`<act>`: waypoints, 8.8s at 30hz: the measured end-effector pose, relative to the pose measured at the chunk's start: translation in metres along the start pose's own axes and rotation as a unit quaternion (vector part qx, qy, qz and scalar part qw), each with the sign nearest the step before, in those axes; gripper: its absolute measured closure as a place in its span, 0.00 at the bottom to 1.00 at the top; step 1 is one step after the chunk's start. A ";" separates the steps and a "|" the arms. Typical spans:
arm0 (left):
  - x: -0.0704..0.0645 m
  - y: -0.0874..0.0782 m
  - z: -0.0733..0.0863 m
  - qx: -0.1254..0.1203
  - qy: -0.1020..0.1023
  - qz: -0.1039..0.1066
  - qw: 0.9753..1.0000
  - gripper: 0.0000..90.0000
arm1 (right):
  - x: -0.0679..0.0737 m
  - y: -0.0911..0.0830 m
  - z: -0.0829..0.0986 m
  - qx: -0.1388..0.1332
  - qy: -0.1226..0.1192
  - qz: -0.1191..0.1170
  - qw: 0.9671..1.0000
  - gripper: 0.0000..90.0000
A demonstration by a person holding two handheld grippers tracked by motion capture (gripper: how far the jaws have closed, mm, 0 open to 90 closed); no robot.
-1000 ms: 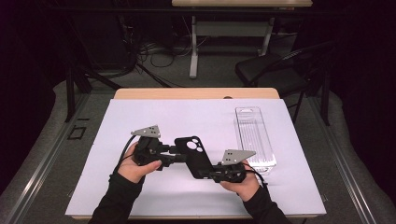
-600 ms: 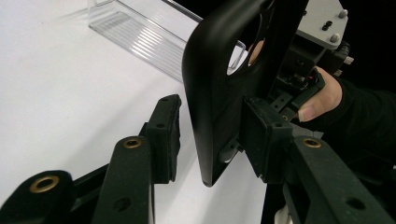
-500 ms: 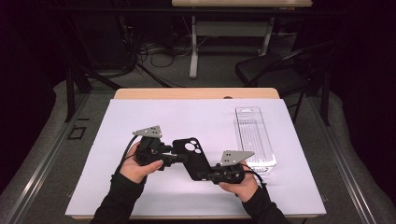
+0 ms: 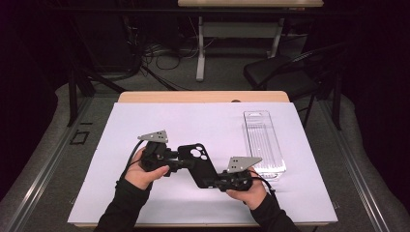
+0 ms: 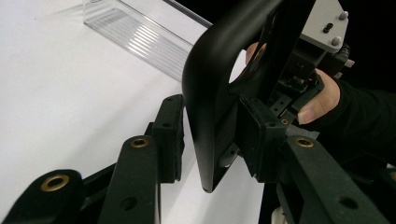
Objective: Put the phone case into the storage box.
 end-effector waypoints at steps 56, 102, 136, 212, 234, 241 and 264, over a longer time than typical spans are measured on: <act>0.001 -0.001 -0.002 0.030 0.034 0.054 0.997 0.85 | 0.001 0.000 0.004 0.015 0.015 -0.026 0.999 0.97; 0.002 0.000 0.002 0.024 0.047 0.068 0.996 0.90 | -0.002 0.001 0.007 0.029 0.011 -0.014 0.999 0.92; 0.005 -0.011 0.005 0.056 0.018 0.000 0.998 0.90 | -0.009 -0.012 -0.013 0.021 -0.032 0.060 0.997 0.56; -0.006 0.023 0.000 0.131 0.029 -0.068 0.989 0.90 | -0.013 -0.044 -0.076 0.062 -0.106 0.200 0.972 0.67; -0.009 0.026 0.004 0.133 0.028 -0.072 0.988 0.90 | -0.012 -0.046 -0.071 0.050 -0.067 0.221 0.972 0.77; -0.011 0.028 0.004 0.134 0.027 -0.074 0.988 0.90 | -0.013 -0.048 -0.072 0.033 -0.045 0.220 0.974 0.83; -0.013 0.033 0.006 0.132 0.020 -0.073 0.988 0.90 | -0.013 -0.049 -0.069 0.021 -0.003 0.228 0.974 0.93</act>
Point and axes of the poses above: each handheld gripper's, and its own axes: y roughly forward along the jaws, z roughly out of its underside, x roughly to its left, the point moved 9 cm from there along y, roughly forward along the jaws, and after that the axes turned 2 degrees about -z, right-handed, at the moved point
